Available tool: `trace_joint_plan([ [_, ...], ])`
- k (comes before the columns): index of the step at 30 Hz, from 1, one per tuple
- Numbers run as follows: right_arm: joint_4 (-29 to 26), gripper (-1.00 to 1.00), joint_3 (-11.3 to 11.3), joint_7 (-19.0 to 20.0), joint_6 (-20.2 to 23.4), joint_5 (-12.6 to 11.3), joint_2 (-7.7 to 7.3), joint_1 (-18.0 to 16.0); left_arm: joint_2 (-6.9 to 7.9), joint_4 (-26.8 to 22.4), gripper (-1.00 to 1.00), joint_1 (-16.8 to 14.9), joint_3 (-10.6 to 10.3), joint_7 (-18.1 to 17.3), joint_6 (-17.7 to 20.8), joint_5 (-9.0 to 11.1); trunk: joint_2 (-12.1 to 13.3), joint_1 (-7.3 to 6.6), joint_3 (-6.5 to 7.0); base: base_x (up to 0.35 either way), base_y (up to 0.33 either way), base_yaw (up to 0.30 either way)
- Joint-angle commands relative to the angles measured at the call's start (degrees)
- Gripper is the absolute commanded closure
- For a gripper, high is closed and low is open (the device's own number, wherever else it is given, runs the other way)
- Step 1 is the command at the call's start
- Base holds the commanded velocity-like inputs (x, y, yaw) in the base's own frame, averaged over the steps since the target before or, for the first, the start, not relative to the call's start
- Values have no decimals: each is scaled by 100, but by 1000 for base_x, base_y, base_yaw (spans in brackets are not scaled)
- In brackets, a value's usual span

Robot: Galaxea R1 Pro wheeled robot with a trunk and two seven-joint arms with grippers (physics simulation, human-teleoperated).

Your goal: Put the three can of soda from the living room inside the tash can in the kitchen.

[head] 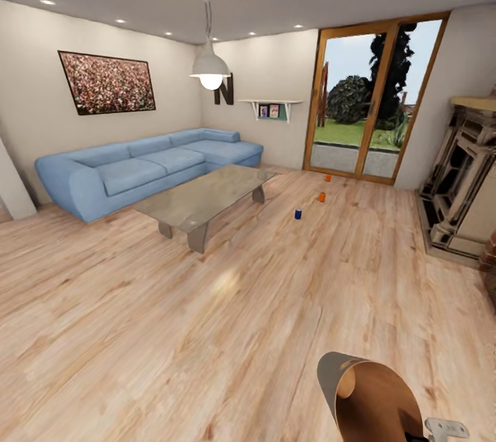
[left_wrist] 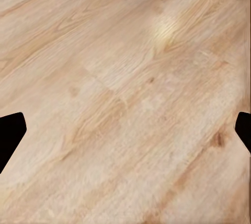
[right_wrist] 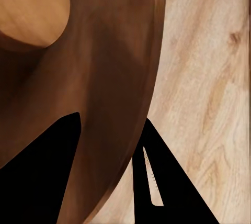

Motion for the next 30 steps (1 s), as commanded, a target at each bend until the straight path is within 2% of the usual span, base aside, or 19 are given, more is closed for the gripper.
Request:
trace_joint_plan([
  [1,-11,100,-8,0,0,-18,0,-3,0,-1,-100,0,-2,0,-1,0,0,0,0,323,0,-237],
  [23,-11,100,-16,0,0,-18,0,-3,0,1,-100,0,-7,0,-3,0,0,0,-2,323,22,-246],
  [30,-12,100,-16,0,-2,-16,0,-3,0,0,-100,0,-7,0,-2,0,0,0,-7,323,85,-84],
])
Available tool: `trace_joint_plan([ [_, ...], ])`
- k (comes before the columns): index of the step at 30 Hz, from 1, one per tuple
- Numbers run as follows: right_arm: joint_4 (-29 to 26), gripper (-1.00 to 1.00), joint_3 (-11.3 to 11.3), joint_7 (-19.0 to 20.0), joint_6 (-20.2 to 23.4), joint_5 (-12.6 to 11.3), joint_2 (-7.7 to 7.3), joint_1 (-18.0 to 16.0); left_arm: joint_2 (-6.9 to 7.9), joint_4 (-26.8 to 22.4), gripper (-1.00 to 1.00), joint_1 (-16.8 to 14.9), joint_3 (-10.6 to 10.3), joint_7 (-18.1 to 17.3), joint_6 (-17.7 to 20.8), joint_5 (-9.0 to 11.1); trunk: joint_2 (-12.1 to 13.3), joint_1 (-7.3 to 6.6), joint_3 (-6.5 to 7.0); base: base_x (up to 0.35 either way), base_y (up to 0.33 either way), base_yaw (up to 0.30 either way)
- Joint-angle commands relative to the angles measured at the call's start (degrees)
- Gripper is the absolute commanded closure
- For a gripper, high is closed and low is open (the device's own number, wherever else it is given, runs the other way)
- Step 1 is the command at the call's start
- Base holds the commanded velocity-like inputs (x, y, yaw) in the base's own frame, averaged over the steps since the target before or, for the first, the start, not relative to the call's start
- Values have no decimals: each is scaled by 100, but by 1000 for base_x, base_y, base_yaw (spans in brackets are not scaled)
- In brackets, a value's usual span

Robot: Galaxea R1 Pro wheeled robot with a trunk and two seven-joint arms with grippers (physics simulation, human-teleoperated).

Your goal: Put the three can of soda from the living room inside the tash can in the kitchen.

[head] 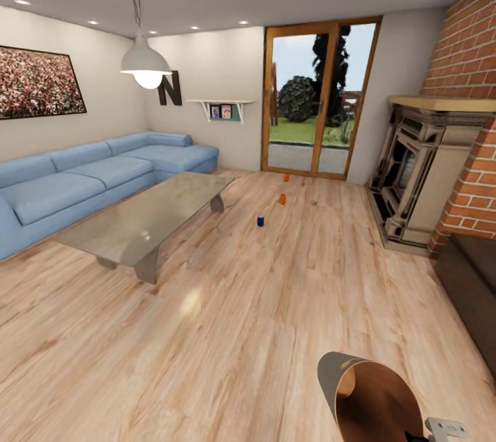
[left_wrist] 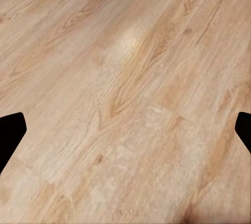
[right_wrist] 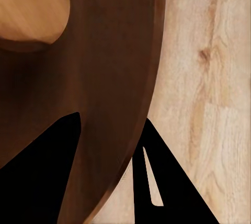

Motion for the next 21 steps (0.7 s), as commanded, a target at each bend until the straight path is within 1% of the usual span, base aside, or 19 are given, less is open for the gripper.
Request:
trace_joint_plan([
  [1,-10,100,-4,0,-3,-13,0,-3,0,1,-100,0,0,0,-1,0,0,0,1,323,91,-15],
  [8,-10,100,11,8,-16,43,0,-3,0,2,-100,0,0,0,-1,0,0,0,0,323,92,-6],
  [21,-10,100,22,9,-24,19,0,-3,0,2,-100,0,0,0,0,0,0,0,0,323,82,0],
])
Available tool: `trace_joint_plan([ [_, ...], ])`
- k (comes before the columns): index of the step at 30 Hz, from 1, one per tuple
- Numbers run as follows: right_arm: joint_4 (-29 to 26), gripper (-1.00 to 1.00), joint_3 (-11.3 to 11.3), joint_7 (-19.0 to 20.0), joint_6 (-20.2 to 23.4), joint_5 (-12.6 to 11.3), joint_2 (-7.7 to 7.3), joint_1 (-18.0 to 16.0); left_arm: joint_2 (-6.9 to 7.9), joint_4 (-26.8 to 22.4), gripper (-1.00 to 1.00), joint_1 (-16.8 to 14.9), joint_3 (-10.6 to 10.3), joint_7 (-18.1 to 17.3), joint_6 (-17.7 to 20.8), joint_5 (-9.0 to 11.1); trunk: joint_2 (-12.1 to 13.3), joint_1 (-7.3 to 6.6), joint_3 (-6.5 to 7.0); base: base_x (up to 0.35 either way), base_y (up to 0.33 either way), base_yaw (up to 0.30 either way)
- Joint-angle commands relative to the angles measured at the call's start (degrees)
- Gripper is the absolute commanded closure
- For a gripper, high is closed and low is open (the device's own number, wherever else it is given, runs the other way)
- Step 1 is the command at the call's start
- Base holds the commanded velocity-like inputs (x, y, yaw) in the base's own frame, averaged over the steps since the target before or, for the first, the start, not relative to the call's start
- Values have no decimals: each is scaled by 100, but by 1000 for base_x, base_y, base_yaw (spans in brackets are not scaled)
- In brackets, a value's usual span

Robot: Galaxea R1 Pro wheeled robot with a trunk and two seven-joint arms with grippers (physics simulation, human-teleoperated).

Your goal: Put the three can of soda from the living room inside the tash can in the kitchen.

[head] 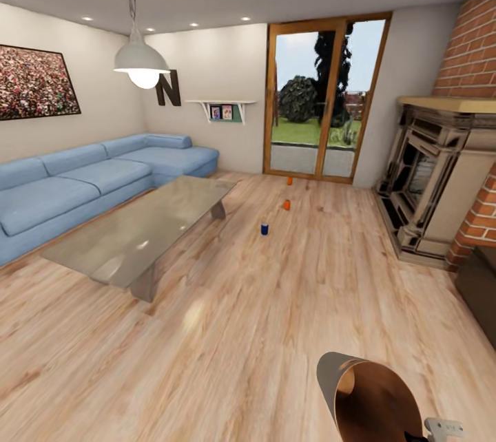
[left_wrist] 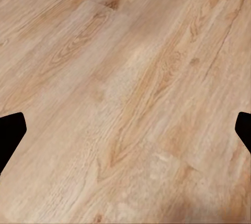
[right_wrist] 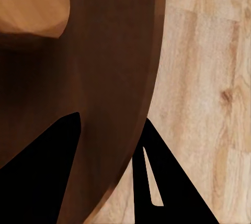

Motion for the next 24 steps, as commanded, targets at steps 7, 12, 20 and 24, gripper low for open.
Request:
trace_joint_plan([
  [7,-11,100,1,0,6,-44,35,-3,0,0,-100,0,0,0,4,0,0,0,4,323,13,-11],
  [12,-13,100,-17,-2,15,-50,120,-3,0,0,-100,0,1,0,6,0,0,0,17,323,1,-164],
  [20,-23,100,-39,1,16,-44,154,-3,0,0,-100,0,0,0,7,0,0,0,26,323,0,-107],
  [24,-16,100,-31,16,-37,18,144,-3,0,0,-100,0,2,0,6,0,0,0,26,323,0,-3],
])
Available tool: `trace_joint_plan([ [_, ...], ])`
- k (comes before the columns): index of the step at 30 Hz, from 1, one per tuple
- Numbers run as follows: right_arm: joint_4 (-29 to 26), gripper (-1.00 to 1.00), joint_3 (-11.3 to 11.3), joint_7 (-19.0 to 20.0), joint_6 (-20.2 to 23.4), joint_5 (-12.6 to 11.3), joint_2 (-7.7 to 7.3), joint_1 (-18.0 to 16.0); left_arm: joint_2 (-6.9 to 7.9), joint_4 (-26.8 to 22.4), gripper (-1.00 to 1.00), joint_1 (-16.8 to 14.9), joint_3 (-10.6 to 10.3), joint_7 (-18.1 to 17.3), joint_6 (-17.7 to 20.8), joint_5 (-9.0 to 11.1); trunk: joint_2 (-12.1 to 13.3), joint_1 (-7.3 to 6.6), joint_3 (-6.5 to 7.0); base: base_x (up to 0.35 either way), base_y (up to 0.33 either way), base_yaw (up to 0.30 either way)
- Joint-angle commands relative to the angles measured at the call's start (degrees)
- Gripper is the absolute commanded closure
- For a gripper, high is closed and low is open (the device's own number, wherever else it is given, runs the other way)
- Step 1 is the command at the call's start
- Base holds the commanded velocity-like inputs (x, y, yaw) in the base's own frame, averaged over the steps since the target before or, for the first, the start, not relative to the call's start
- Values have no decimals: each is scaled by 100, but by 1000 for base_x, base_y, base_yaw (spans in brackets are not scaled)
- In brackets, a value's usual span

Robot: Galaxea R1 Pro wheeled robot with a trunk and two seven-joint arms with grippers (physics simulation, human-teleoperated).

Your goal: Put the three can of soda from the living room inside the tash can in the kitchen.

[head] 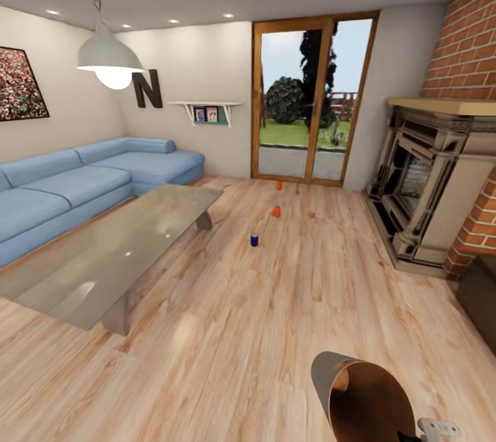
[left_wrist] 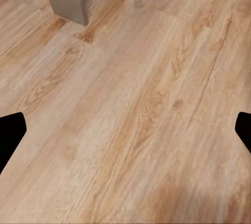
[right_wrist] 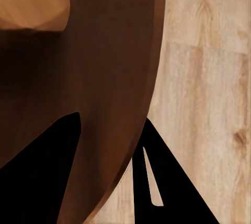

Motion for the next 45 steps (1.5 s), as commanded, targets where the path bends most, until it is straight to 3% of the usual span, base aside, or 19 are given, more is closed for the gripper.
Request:
trace_joint_plan([
  [1,-12,100,-12,4,-1,-20,-1,-4,0,1,-100,0,-1,0,-2,0,0,0,1,323,0,-1],
  [7,-9,100,-11,4,-6,-14,-3,-4,0,1,-100,0,-2,0,0,0,0,0,1,323,0,0],
  [11,170,100,-100,127,-136,-57,105,137,131,130,-100,131,116,-129,-128,-5,-1,0,0,0,0,0],
  [21,419,100,-100,238,-340,-71,105,411,138,413,-100,462,116,-259,-445,-5,-1,0,0,0,0,0],
  [27,419,100,-100,238,-340,-139,105,411,138,413,-100,463,116,-259,-637,-5,-1,0,0,0,0,0],
  [35,403,100,-106,244,-378,-159,95,396,155,370,-100,459,124,-263,-606,-3,-1,0,0,6,0,0],
  [39,366,100,-57,248,-393,-72,229,346,23,297,-100,420,-17,-296,-480,-22,-1,0,0,111,0,0],
  [45,263,100,-32,255,-394,-23,301,292,-172,202,-100,365,-165,-360,-291,-29,-1,0,0,218,0,0],
])
